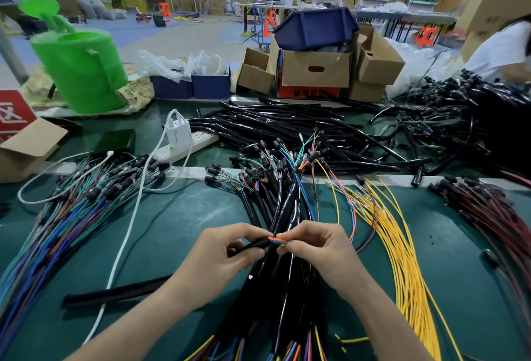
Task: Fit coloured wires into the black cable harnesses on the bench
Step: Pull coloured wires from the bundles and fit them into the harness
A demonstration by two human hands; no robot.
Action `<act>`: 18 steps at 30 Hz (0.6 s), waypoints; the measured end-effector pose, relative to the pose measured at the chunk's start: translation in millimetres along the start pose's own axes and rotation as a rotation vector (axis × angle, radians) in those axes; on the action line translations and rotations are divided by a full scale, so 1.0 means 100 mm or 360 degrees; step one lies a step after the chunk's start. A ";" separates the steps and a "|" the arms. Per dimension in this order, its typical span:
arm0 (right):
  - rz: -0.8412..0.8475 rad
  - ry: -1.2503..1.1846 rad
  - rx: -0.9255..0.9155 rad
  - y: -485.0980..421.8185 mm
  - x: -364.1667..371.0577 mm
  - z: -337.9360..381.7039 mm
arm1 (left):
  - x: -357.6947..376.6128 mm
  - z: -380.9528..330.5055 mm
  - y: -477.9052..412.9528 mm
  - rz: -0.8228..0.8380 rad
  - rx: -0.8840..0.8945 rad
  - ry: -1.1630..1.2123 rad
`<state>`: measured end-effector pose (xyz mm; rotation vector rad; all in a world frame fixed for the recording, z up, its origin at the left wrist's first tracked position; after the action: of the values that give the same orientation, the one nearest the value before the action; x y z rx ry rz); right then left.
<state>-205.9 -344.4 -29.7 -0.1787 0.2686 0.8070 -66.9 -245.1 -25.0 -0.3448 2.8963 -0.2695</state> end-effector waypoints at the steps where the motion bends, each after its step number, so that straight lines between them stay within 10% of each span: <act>1: -0.0003 0.0010 0.0001 0.00 0.00 -0.01 | 0.00 0.00 0.01 -0.0017 0.0026 -0.0017; 18: 0.0002 0.0262 0.0002 0.00 0.05 -0.04 | 0.05 -0.13 0.02 0.0157 0.0459 -0.0661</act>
<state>-203.8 -342.1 -35.2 -0.2442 0.4247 0.7946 -75.5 -242.3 -13.9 -0.1802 2.4161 -0.5226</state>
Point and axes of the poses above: each hand's wrist, its own y-axis away from the middle knuckle, its own x-axis out of the palm, z = x × y, the point moved 5 cm from there along -y, towards the middle knuckle, and after that the axes turned 14 degrees about y, right-handed, at the moved point
